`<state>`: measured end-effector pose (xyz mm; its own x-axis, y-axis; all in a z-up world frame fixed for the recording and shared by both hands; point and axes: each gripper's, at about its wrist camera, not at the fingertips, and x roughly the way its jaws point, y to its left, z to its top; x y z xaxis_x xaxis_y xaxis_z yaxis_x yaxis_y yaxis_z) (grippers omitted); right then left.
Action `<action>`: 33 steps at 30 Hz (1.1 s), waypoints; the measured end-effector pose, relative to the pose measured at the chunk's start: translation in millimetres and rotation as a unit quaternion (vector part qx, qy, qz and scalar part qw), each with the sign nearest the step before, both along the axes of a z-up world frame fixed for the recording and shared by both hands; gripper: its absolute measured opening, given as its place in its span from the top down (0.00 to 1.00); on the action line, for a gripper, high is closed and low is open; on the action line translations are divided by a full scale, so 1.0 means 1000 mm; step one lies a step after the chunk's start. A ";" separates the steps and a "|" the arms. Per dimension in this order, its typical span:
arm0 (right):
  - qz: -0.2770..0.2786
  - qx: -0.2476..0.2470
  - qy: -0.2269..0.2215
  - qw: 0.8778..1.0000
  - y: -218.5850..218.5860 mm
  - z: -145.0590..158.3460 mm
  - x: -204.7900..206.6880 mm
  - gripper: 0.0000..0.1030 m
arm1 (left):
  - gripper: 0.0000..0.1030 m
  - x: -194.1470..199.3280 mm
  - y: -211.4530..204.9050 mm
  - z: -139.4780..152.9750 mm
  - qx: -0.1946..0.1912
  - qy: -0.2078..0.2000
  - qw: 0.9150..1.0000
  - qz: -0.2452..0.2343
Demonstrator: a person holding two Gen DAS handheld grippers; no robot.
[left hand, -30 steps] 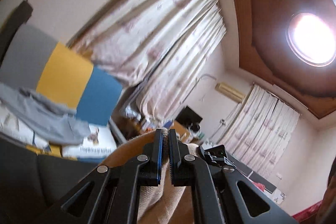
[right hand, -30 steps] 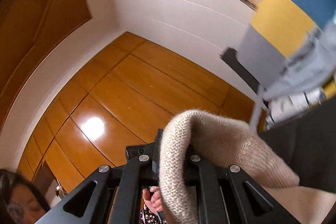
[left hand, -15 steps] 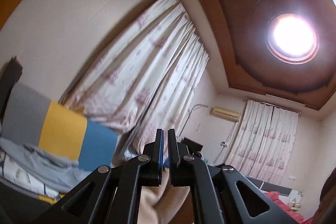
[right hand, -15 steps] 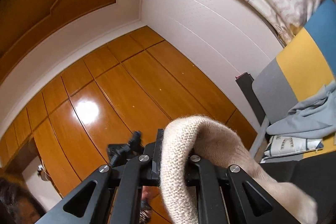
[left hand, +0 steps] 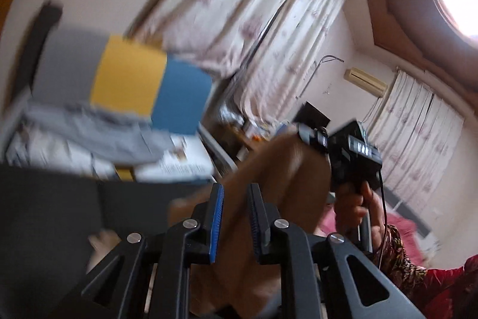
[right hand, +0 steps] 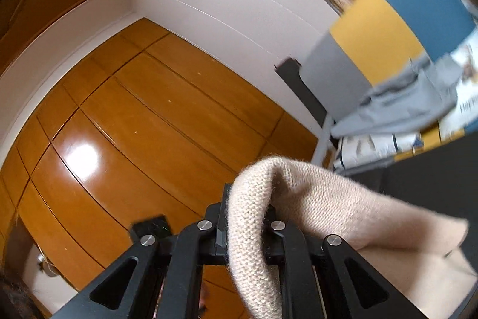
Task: Fold clothes
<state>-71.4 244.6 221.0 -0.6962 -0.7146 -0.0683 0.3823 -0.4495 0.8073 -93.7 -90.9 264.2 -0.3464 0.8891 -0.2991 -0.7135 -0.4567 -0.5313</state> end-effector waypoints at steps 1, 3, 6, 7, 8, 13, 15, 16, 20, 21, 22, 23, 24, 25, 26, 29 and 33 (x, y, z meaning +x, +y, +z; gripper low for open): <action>0.010 -0.004 -0.004 1.000 -0.008 -0.005 -0.005 0.91 | 0.85 0.002 0.000 -0.017 0.006 -0.014 1.000 0.004; 0.030 -0.012 -0.012 0.999 -0.024 -0.016 -0.014 0.91 | 0.85 0.003 -0.005 -0.051 0.012 -0.043 0.999 0.024; 0.068 0.006 -0.006 0.998 -0.072 -0.019 -0.037 0.91 | 0.85 0.004 -0.037 -0.095 0.028 -0.084 0.992 0.087; 0.081 0.016 -0.003 0.997 -0.092 -0.020 -0.047 0.91 | 0.85 0.005 -0.053 -0.107 0.034 -0.094 0.989 0.112; 0.091 0.021 -0.004 0.996 -0.111 -0.023 -0.056 0.91 | 0.85 0.009 -0.074 -0.121 0.042 -0.107 0.983 0.144; 0.104 0.098 -0.034 0.989 -0.209 -0.072 -0.115 0.87 | 0.85 0.025 -0.154 -0.183 0.031 -0.162 0.953 0.255; 0.104 0.139 -0.075 0.982 -0.238 -0.111 -0.136 0.74 | 0.85 0.033 -0.170 -0.203 0.017 -0.181 0.946 0.268; 0.109 0.157 -0.096 0.977 -0.247 -0.132 -0.142 0.66 | 0.85 0.038 -0.176 -0.213 0.013 -0.190 0.943 0.272; 0.126 0.222 -0.162 0.953 -0.275 -0.203 -0.156 0.48 | 0.84 0.047 -0.189 -0.251 0.019 -0.237 0.931 0.277; 0.126 0.227 -0.159 0.953 -0.270 -0.207 -0.151 0.48 | 0.84 0.046 -0.188 -0.258 0.020 -0.246 0.929 0.277; 0.110 0.231 -0.147 0.956 -0.253 -0.203 -0.141 0.46 | 0.84 0.045 -0.185 -0.265 0.020 -0.255 0.926 0.277; 0.090 0.235 -0.133 0.959 -0.234 -0.198 -0.130 0.43 | 0.84 0.042 -0.179 -0.272 0.018 -0.266 0.923 0.278; 0.070 0.239 -0.119 0.961 -0.214 -0.192 -0.120 0.37 | 0.84 0.040 -0.172 -0.273 0.017 -0.271 0.923 0.274; 0.062 0.246 -0.121 0.960 -0.202 -0.196 -0.113 0.33 | 0.84 0.038 -0.164 -0.274 0.016 -0.275 0.923 0.270; 0.056 0.255 -0.126 0.957 -0.192 -0.201 -0.107 0.24 | 0.84 0.038 -0.154 -0.274 0.018 -0.271 0.926 0.264; 0.039 0.279 -0.141 0.949 -0.161 -0.215 -0.089 0.13 | 0.82 0.041 -0.123 -0.272 0.028 -0.248 0.934 0.257; 0.016 0.312 -0.161 0.936 -0.119 -0.235 -0.065 0.13 | 0.82 0.047 -0.100 -0.275 0.016 -0.249 0.933 0.261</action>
<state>-136.0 125.7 -14.0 -0.5462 -0.4861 -0.6822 0.1851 -0.8643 0.4677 -46.4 -190.8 -11.1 -0.5592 0.6501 -0.5145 -0.0601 -0.6507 -0.7569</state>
